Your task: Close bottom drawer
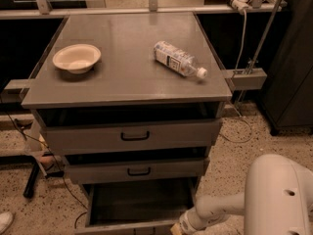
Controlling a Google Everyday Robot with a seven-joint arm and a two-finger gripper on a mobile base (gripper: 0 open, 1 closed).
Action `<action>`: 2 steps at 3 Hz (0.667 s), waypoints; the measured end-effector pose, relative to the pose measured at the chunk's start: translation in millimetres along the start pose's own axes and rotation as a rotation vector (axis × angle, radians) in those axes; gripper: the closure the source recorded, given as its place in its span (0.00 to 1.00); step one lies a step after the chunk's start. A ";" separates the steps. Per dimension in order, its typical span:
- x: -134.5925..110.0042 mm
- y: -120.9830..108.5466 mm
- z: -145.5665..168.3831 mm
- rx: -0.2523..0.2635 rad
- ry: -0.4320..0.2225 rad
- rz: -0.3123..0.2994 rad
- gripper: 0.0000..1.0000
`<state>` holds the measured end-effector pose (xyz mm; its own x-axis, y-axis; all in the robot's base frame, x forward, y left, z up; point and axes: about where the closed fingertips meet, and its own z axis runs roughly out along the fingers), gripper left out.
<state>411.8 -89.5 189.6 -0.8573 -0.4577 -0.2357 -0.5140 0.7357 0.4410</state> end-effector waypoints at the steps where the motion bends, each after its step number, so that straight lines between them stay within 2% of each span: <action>1: 0.0 0.0 0.0 0.000 0.000 0.000 0.59; 2: 0.0 0.0 0.0 0.000 0.000 0.000 0.34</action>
Offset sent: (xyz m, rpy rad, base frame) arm 0.0000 0.0000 0.0000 0.0000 0.0000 0.0000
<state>411.8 -89.5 189.6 -0.8573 -0.4577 -0.2356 -0.5140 0.7357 0.4411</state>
